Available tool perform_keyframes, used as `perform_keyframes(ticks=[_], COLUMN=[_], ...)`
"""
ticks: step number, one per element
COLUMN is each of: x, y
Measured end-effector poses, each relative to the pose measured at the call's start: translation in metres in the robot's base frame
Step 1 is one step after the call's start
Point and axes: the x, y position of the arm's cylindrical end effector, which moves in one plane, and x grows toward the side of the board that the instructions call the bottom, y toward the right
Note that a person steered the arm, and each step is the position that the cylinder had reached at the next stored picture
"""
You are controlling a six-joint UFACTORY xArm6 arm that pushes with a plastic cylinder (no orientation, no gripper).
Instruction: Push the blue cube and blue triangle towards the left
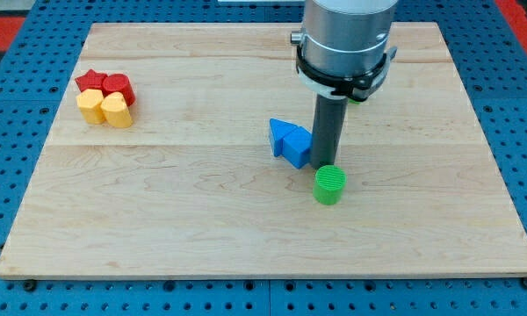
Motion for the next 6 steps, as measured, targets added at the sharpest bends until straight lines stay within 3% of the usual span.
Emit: perform_keyframes(ticks=[2,6], x=[-0.031,-0.038], y=[0.033,-0.060])
